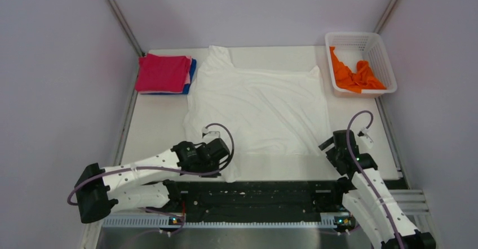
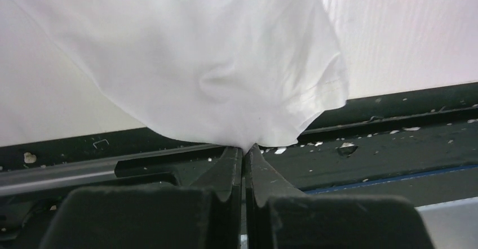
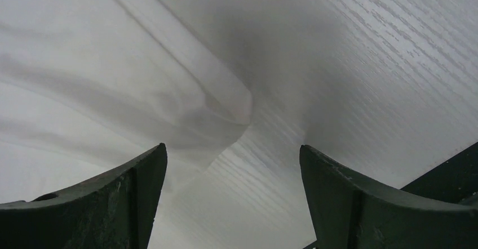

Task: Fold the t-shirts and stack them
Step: Grab the side of the flattened tshirt closest away from the robot with both arms, then fold the flattened tshirt in 1/3 of the way

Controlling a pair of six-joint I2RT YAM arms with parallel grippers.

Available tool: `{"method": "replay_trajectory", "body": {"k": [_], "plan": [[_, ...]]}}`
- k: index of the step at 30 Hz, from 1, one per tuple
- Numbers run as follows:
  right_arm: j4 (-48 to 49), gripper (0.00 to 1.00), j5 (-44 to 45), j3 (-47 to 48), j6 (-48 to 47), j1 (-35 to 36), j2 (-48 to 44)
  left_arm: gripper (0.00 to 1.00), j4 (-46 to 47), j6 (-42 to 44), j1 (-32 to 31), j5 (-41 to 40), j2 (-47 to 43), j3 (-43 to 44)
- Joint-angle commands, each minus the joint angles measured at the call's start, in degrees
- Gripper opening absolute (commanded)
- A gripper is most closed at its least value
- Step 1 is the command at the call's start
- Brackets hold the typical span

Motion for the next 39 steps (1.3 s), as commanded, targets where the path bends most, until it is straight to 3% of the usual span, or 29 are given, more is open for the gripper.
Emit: {"method": "replay_trajectory", "body": {"k": [1,12,22,30,39], "plan": [[5.1,0.82,-1.4,-3.6,3.3,0.1,1.6,0.00,3.6,3.3,0.3,-6.2,-2.3,4.6],[14.9,0.49,-3.0,-5.6,0.3,0.2,9.5,0.00,1.7,6.6,3.7,-12.2,-7.4,8.3],[11.6,0.00,-0.4,-3.9,-1.6,0.1,7.4,0.00,0.0,8.7,7.5,-15.0,-12.4,10.2],[11.7,0.00,-1.2,2.3,-7.0,0.1,10.7,0.00,8.4,12.9,10.8,-12.4,-9.9,12.4],[15.1,0.00,-1.5,11.7,-11.7,0.1,19.5,0.00,15.7,17.6,25.4,-5.0,1.5,18.2]]}}
